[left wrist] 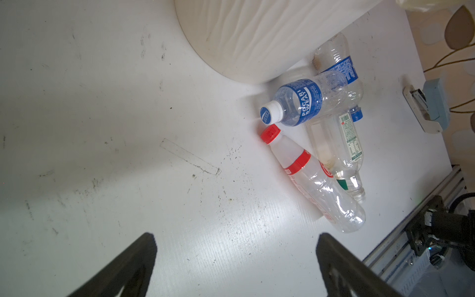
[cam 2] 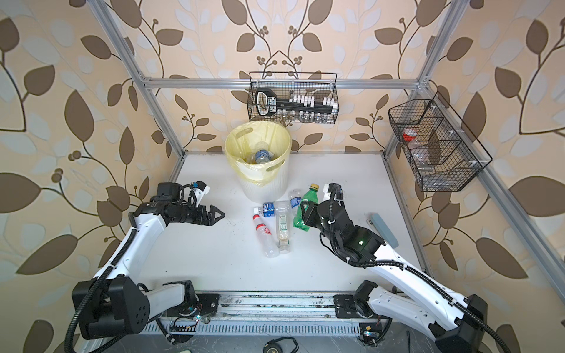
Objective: Throw the plastic bottles in the bin
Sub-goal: Pick up the plastic bottle from the bottom-center of the table.
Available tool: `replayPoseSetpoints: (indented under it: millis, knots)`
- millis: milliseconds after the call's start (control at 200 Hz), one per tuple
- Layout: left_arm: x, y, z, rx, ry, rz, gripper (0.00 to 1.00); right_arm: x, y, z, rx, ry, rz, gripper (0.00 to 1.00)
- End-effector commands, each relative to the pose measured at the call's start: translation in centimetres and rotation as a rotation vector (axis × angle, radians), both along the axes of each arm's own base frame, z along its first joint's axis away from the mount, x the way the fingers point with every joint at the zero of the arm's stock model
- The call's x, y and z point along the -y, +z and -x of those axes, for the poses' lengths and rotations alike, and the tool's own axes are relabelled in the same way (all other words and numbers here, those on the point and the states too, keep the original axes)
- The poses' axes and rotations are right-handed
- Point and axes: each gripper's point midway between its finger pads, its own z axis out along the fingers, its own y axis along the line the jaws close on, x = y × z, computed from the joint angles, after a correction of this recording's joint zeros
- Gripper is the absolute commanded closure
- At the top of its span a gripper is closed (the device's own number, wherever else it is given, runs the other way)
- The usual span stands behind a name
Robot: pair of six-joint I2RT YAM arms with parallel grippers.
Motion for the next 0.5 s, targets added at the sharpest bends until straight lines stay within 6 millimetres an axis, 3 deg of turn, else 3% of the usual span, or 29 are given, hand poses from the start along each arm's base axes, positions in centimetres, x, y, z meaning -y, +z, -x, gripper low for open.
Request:
replayPoseSetpoints:
  millis: [0, 205, 500]
  knots:
    - [0.3, 0.8, 0.2, 0.023, -0.027, 0.021, 0.01, -0.5, 2.5, -0.7, 0.047, 0.021, 0.005, 0.53]
    - [0.4, 0.8, 0.3, 0.020, -0.032, 0.028, 0.01, -1.2, 6.5, -2.1, 0.111, 0.039, 0.008, 0.54]
    - [-0.5, 1.0, -0.2, 0.029, 0.021, 0.001, 0.01, -0.7, 11.9, -3.8, 0.213, 0.037, 0.029, 0.54]
